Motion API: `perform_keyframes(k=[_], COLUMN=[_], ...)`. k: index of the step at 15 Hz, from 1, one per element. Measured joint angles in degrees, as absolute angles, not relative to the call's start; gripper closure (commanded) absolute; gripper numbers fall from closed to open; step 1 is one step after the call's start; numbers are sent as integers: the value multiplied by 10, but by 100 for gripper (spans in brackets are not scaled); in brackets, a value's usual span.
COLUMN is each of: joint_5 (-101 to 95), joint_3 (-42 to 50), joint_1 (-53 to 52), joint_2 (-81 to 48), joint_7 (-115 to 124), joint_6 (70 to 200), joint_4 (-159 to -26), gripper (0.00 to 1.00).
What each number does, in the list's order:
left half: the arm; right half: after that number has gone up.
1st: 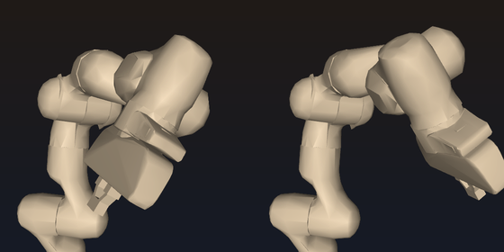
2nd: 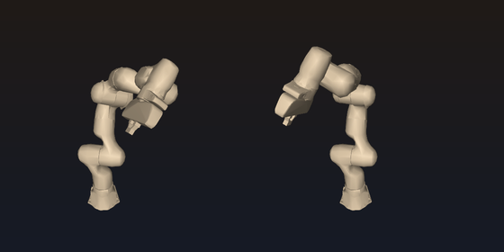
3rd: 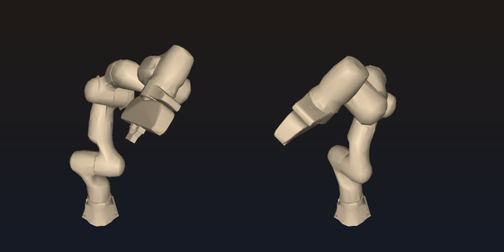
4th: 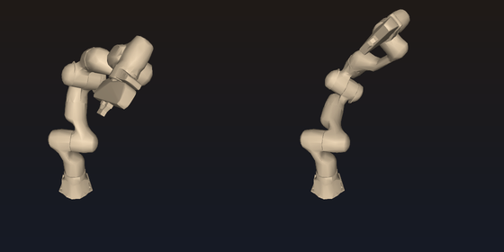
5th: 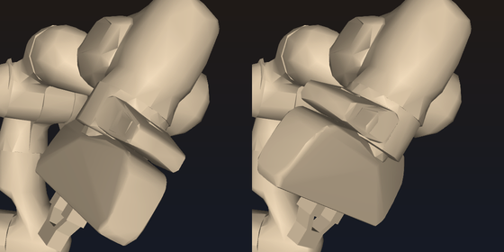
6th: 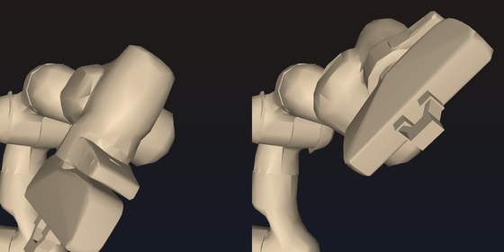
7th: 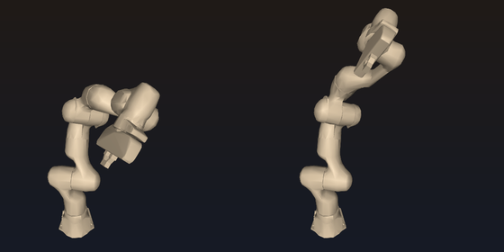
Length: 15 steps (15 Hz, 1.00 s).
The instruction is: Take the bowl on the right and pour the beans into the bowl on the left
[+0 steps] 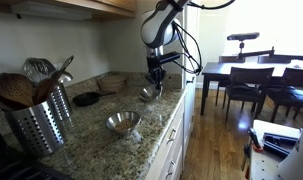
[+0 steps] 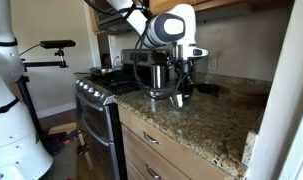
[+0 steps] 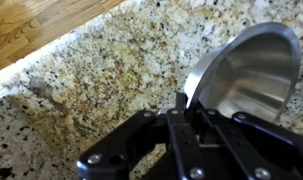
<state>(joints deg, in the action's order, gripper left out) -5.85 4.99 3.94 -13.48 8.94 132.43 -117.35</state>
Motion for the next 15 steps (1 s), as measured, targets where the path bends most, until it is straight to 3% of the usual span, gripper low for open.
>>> perform_keyframes(k=[8,10,15], joint_5=[-32,-27,-21], joint_3=[41,39,35], joint_1=[39,38,38], joint_2=[-160,-165,-174], joint_7=[89,88,86], joint_6=[1337,1341,1341], joint_4=[-1166,-1165,-1161], gripper=[92,65,34])
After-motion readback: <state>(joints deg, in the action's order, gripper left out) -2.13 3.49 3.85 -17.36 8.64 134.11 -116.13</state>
